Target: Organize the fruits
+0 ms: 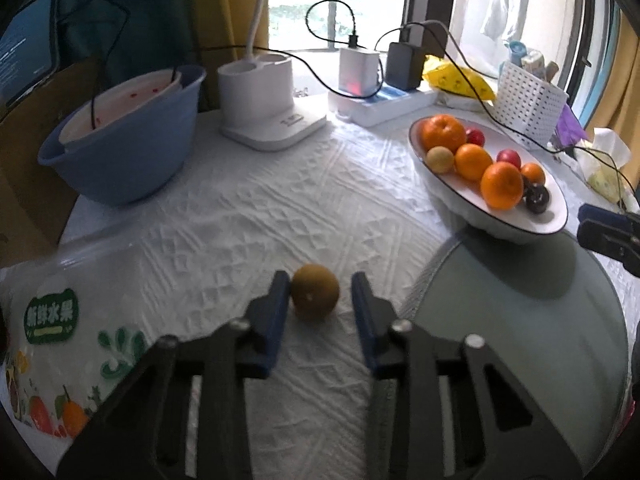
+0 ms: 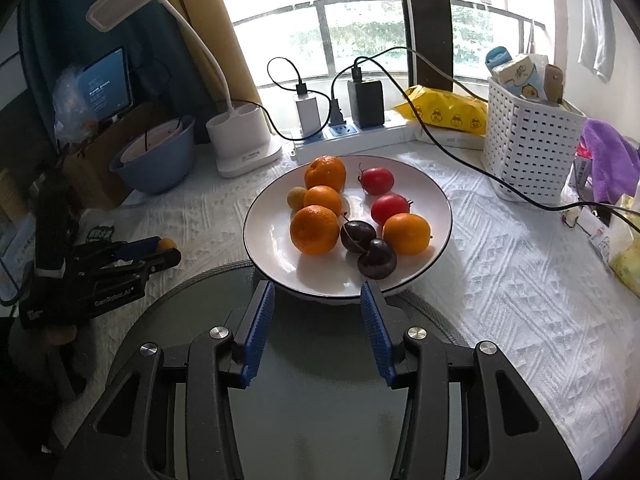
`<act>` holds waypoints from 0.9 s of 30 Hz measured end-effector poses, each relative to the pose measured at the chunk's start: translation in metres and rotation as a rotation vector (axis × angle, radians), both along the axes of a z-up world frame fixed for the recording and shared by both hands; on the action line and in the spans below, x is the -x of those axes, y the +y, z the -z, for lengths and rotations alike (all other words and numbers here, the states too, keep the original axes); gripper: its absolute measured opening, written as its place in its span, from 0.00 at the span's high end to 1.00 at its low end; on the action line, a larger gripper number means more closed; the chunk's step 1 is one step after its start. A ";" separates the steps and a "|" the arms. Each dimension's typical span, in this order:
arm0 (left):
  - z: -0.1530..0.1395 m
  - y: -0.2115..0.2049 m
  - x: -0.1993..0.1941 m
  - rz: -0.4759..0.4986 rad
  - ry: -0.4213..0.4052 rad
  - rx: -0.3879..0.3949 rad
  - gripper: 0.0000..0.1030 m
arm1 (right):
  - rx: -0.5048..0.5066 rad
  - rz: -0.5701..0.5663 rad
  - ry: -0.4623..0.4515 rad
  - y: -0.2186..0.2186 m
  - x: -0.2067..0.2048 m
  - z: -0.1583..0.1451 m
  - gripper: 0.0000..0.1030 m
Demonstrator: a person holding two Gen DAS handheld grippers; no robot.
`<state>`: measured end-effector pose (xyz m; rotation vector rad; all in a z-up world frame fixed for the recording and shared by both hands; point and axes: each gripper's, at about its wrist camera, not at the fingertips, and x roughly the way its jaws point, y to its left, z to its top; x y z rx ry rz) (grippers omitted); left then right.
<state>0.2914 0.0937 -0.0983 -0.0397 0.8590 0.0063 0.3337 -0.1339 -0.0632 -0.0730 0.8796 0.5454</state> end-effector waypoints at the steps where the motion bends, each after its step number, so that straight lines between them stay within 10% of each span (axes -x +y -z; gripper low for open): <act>1: -0.001 -0.002 0.000 0.007 -0.004 -0.002 0.75 | -0.003 -0.004 0.001 0.001 0.000 0.000 0.54; 27: -0.038 -0.095 -0.037 0.212 -0.072 0.074 0.69 | -0.063 0.071 -0.012 -0.039 -0.009 -0.005 0.56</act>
